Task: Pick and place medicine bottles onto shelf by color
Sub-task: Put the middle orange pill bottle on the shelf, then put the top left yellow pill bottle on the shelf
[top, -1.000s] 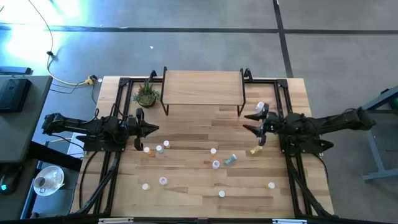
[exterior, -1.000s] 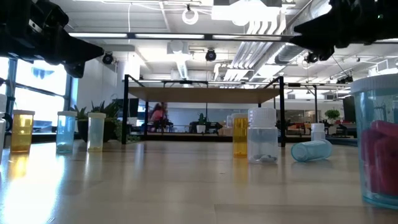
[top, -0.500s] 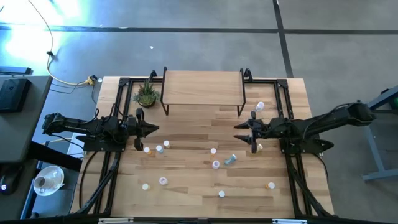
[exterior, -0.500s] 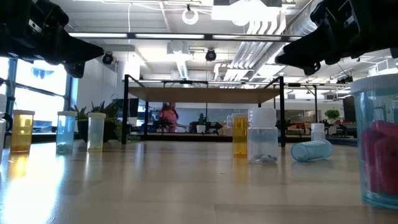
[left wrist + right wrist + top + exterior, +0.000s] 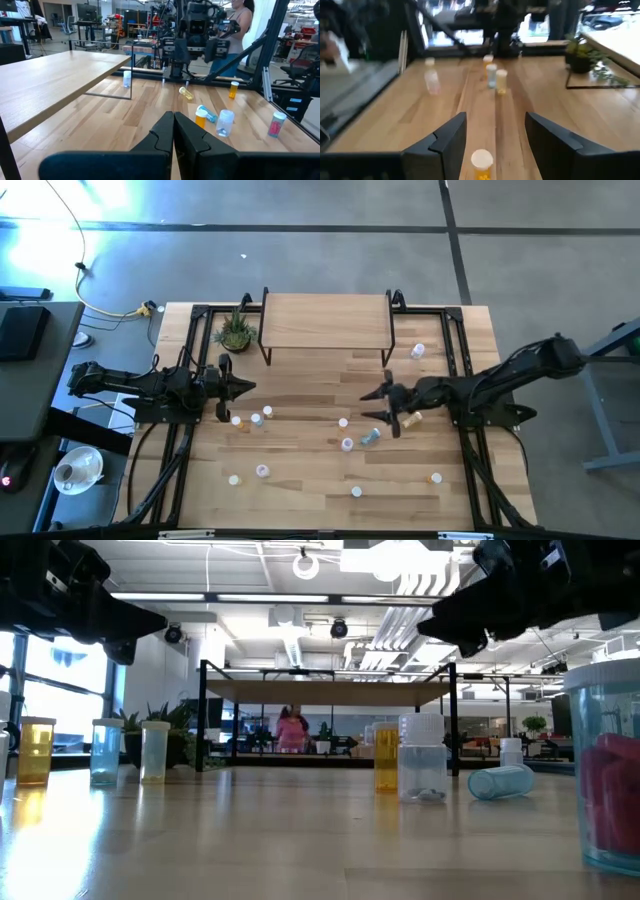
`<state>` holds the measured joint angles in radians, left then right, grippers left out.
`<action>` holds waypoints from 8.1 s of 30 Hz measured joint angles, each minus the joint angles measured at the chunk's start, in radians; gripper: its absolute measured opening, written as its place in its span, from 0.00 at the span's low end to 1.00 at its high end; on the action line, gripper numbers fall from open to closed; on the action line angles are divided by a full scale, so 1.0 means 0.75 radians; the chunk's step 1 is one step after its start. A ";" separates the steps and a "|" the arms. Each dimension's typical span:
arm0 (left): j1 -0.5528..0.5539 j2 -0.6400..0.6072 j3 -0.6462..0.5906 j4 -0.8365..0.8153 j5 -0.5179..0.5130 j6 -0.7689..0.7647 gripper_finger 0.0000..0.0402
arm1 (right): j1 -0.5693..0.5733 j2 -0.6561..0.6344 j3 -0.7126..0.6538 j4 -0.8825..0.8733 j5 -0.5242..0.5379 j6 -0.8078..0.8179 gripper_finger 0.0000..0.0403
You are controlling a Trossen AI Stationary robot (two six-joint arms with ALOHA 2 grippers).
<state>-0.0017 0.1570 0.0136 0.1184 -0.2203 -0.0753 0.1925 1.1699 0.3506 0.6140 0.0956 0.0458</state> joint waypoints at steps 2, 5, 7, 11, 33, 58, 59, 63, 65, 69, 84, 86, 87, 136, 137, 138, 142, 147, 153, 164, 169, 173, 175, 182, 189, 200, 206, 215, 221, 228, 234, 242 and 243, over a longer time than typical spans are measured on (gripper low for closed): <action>0.000 0.000 0.000 0.000 0.000 0.000 0.00 | 0.016 0.058 0.076 -0.099 0.001 -0.059 0.48; 0.000 0.000 0.000 0.000 0.000 0.000 0.00 | 0.018 0.139 0.179 -0.247 0.026 -0.072 0.48; 0.000 0.000 0.000 -0.001 0.000 0.000 0.00 | 0.018 0.190 0.234 -0.320 0.040 -0.070 0.48; 0.000 0.000 0.000 -0.001 0.000 0.000 0.00 | 0.018 0.278 0.312 -0.396 0.042 -0.072 0.48; 0.000 -0.001 0.000 -0.001 0.000 0.000 0.00 | -0.002 0.474 0.362 -0.391 -0.063 0.049 0.48; 0.000 0.000 0.000 -0.002 0.000 0.000 0.00 | -0.004 0.648 0.361 -0.246 -0.079 0.057 0.41; 0.000 -0.001 0.000 -0.002 0.000 0.000 0.00 | -0.004 0.648 0.361 -0.246 -0.079 0.057 0.39; 0.000 0.000 0.000 -0.002 0.000 0.000 0.00 | -0.004 0.648 0.361 -0.246 -0.079 0.057 0.29; 0.000 -0.001 0.000 -0.002 0.000 0.000 0.00 | -0.004 0.648 0.361 -0.246 -0.079 0.054 0.26; 0.000 0.000 0.000 -0.002 0.000 0.000 0.00 | -0.004 0.648 0.361 -0.246 -0.079 0.054 0.24; 0.000 0.000 0.000 -0.003 0.000 0.000 0.00 | -0.004 0.343 0.360 -0.243 -0.001 -0.080 0.25; 0.000 0.000 0.000 -0.002 0.000 0.000 0.00 | -0.007 0.274 0.360 -0.246 0.056 -0.130 0.25; 0.000 0.000 0.000 -0.002 -0.001 0.000 0.00 | -0.014 0.239 0.360 -0.243 0.085 -0.151 0.25; 0.000 0.000 0.000 -0.034 -0.036 0.046 0.00 | -1.194 0.283 0.953 -1.089 -0.133 0.000 0.25; 0.000 0.000 0.000 -0.034 -0.036 0.046 0.00 | -1.194 0.296 0.953 -1.094 -0.133 0.000 0.25; 0.000 -0.001 0.000 -0.034 -0.036 0.046 0.00 | -1.194 0.309 0.953 -1.099 -0.133 0.000 0.25; 0.000 0.000 0.000 -0.034 -0.036 0.043 0.00 | -1.194 0.330 0.953 -1.139 -0.134 0.011 0.25; 0.000 0.000 0.000 -0.034 -0.036 0.036 0.00 | -1.194 0.331 0.953 -1.164 -0.134 0.010 0.25; 0.000 0.000 0.000 -0.034 -0.036 0.036 0.00 | -1.194 0.330 0.954 -1.182 -0.134 0.010 0.25; 0.000 0.000 0.000 -0.034 -0.036 0.036 0.00 | -1.190 0.330 0.954 -1.195 -0.104 0.009 0.35; 0.000 0.000 0.000 -0.034 -0.042 0.036 0.00 | -1.190 0.331 0.952 -1.192 -0.103 0.000 0.44; 0.000 0.000 0.000 -0.034 -0.059 0.036 0.00 | -1.190 0.331 0.952 -1.175 -0.103 -0.001 0.49; 0.000 0.000 0.000 -0.034 -0.061 0.036 0.00 | -1.190 0.331 0.952 -1.174 -0.103 -0.001 0.49; 0.000 0.000 0.000 -0.045 -0.064 0.090 0.10 | -1.190 0.289 0.952 -1.149 -0.103 -0.005 0.50; 0.000 -0.001 0.000 -0.055 -0.065 0.094 0.27 | -1.190 0.164 0.952 -1.140 -0.103 -0.035 0.50; 0.000 0.000 0.000 -0.004 -0.058 0.058 0.43 | -1.094 -0.017 0.952 -1.241 -0.133 -0.078 0.50; 0.000 -0.001 0.002 0.102 -0.020 0.035 0.43 | -1.035 -0.112 0.952 -1.388 -0.127 -0.097 0.50; 0.001 0.000 0.102 0.094 -0.022 0.140 0.43 | -0.913 -0.181 0.952 -1.521 -0.056 -0.107 0.50; 0.001 0.022 0.220 -0.044 -0.061 0.175 0.43 | -0.815 -0.181 0.952 -1.548 0.025 -0.097 0.50; 0.001 0.131 0.388 -0.240 -0.110 0.127 0.43 | -0.757 -0.204 0.789 -1.399 0.138 -0.031 0.50; 0.001 0.270 0.542 -0.462 -0.174 -0.004 0.43 | -0.709 -0.211 0.708 -1.358 0.136 0.071 0.50; 0.001 0.486 0.700 -0.689 -0.176 -0.187 0.43 | -0.595 -0.211 0.706 -1.333 0.207 0.139 0.50; 0.001 0.512 0.711 -0.710 -0.175 -0.206 0.43 | -0.582 -0.211 0.706 -1.334 0.234 0.141 0.50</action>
<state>-0.0006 0.5411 0.5470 -0.4139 -0.3514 -0.2301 -0.2444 1.0119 0.8799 -0.3869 0.2710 0.1519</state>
